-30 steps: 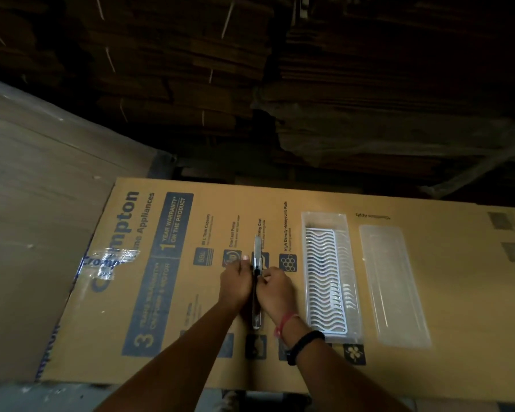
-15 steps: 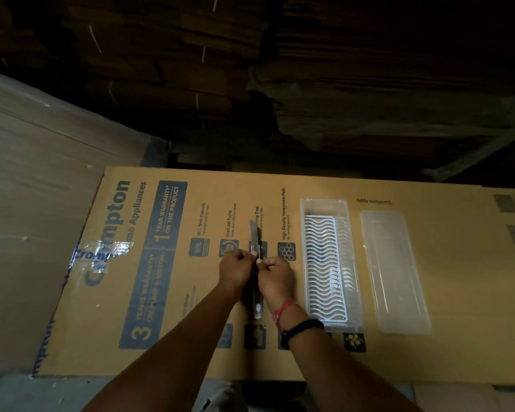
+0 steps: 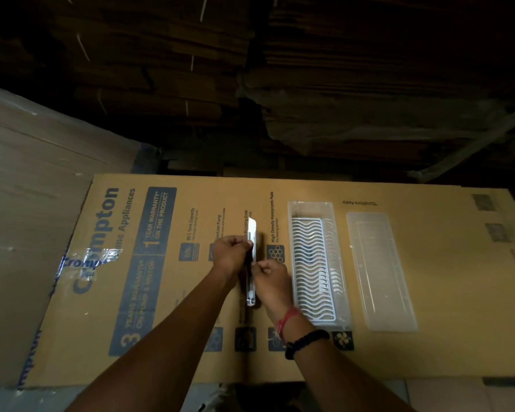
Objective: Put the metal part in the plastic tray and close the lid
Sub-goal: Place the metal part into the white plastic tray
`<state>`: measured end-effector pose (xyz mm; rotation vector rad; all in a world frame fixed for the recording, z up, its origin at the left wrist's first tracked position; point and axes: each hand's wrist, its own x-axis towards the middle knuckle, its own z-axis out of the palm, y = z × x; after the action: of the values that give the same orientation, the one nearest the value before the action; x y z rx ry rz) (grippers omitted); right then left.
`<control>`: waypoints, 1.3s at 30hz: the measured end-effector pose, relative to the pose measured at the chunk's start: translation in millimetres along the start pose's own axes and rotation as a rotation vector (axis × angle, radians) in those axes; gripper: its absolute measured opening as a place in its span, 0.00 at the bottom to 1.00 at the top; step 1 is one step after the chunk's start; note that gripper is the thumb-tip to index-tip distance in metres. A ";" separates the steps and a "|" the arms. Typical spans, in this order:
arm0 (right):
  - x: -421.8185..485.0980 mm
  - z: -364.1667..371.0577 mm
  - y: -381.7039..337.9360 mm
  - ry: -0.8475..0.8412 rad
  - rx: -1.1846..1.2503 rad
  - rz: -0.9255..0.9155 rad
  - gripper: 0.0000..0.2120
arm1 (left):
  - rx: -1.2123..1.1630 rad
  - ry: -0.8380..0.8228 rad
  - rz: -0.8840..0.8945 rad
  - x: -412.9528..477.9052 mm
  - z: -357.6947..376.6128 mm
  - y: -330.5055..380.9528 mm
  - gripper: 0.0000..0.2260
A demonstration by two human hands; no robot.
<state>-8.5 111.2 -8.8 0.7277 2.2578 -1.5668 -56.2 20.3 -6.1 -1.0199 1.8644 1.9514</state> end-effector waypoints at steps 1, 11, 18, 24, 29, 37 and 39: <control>-3.0 -0.7 0.7 -0.025 0.023 0.004 0.07 | -0.004 -0.003 0.003 -0.6 0.3 1.4 0.09; -17.0 -6.9 3.9 -0.148 0.208 0.013 0.18 | 0.169 -0.042 0.067 -7.3 -2.4 6.8 0.10; -21.4 -12.7 3.1 -0.136 0.221 0.026 0.22 | 0.413 -0.100 0.118 -16.8 -6.7 7.8 0.11; -28.3 -17.3 -1.1 -0.069 0.212 -0.056 0.16 | 0.419 -0.073 0.145 -21.1 -5.4 13.8 0.07; -30.3 -25.8 -6.9 -0.025 0.177 -0.153 0.12 | 0.430 -0.041 0.193 -30.1 4.9 26.1 0.10; -28.1 -52.6 -15.7 0.062 0.158 -0.226 0.07 | 0.393 -0.047 0.239 -46.7 35.5 43.0 0.11; -27.9 -62.2 -17.0 0.060 0.185 -0.233 0.06 | 0.383 -0.071 0.240 -50.4 43.9 47.9 0.10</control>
<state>7.7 157.8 41.2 0.5809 2.3323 -1.9059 -63.0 69.1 59.8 -0.6300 2.2863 1.6215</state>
